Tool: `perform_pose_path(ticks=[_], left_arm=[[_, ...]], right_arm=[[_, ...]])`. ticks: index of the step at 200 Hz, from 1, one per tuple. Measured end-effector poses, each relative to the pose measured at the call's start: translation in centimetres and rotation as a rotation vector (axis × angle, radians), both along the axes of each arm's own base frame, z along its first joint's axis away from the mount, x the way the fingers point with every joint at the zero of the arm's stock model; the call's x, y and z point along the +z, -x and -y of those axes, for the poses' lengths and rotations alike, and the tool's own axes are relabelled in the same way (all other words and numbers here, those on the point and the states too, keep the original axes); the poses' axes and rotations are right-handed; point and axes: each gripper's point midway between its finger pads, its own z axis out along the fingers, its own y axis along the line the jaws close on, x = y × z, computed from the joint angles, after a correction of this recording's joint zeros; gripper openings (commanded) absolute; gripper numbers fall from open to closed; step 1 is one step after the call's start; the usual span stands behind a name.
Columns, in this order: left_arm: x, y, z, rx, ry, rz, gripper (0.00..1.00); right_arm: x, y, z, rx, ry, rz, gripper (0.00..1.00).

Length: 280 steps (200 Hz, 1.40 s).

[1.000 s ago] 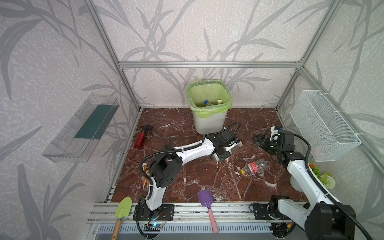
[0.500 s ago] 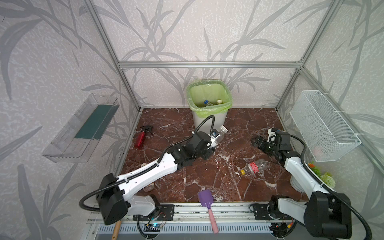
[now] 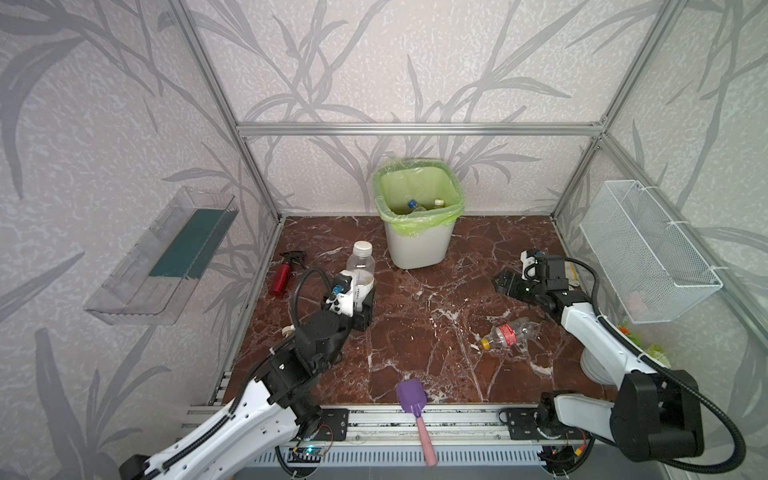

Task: Throw the plastic bottles in the bin
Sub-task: 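Lift the white-label bottle with the left gripper and carry it over the bin, then release the bottle into the bin while the right gripper moves to the red-label bottle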

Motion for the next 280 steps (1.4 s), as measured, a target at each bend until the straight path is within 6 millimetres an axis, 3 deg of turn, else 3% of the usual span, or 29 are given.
perform_pose_path(ticks=[33, 45, 56, 79, 95, 111, 114, 128, 135, 167, 182, 196, 213, 235, 255, 280], left_arm=[[2.6, -0.1, -0.6, 0.023, 0.040, 0.081, 0.67], [4.4, -1.0, -0.2, 0.028, 0.024, 0.106, 0.67], [7.2, -2.6, 0.6, 0.031, 0.013, 0.134, 0.67], [15.0, -9.1, 2.9, 0.038, 0.032, 0.192, 0.69], [20.7, -14.6, 5.2, 0.014, 0.064, 0.231, 0.78], [23.4, -19.6, 7.5, -0.019, 0.066, 0.222, 0.91], [23.7, -20.3, 7.9, -0.029, 0.066, 0.213, 0.97], [23.0, -22.5, 9.4, -0.060, 0.043, 0.160, 0.99], [21.8, -23.0, 10.0, -0.077, 0.020, 0.113, 0.99], [16.9, -21.5, 9.4, -0.091, -0.061, -0.038, 0.99], [16.1, -19.5, 8.1, -0.091, -0.077, -0.061, 0.99], [16.7, -17.6, 6.7, -0.075, -0.076, -0.055, 0.99], [17.7, -15.6, 4.2, -0.021, -0.059, -0.020, 0.99], [16.7, -14.1, 0.2, 0.074, -0.031, -0.029, 0.98], [13.0, -13.8, -2.9, 0.169, -0.039, -0.098, 0.98], [5.9, -12.5, -4.9, 0.211, -0.101, -0.237, 0.97]], right_arm=[[0.2, -0.3, -0.8, 0.023, 0.016, -0.004, 0.90], [0.2, -0.3, -1.3, 0.036, 0.016, -0.001, 0.90], [0.2, -0.2, -1.7, 0.046, 0.015, 0.000, 0.90], [0.6, -0.5, -2.6, 0.063, 0.004, 0.022, 0.90], [0.8, -0.8, -3.2, 0.068, -0.009, 0.039, 0.90], [0.8, -0.8, -3.5, 0.073, -0.016, 0.047, 0.90], [0.8, -0.8, -3.6, 0.074, -0.016, 0.049, 0.90], [0.6, -0.7, -3.6, 0.076, -0.015, 0.045, 0.90], [0.5, -0.6, -3.6, 0.077, -0.014, 0.044, 0.90], [0.5, -0.1, -3.2, 0.085, 0.025, 0.039, 0.92], [0.8, 0.2, -2.9, 0.090, 0.052, 0.036, 0.92], [1.3, 0.2, -2.7, 0.094, 0.078, 0.036, 0.92], [2.4, 0.0, -2.4, 0.101, 0.109, 0.047, 0.93], [4.0, 0.2, -1.8, 0.111, 0.163, 0.049, 0.94], [5.2, 0.7, -1.1, 0.116, 0.220, 0.040, 0.94], [5.2, 2.6, -0.6, 0.158, 0.296, -0.010, 0.94]])
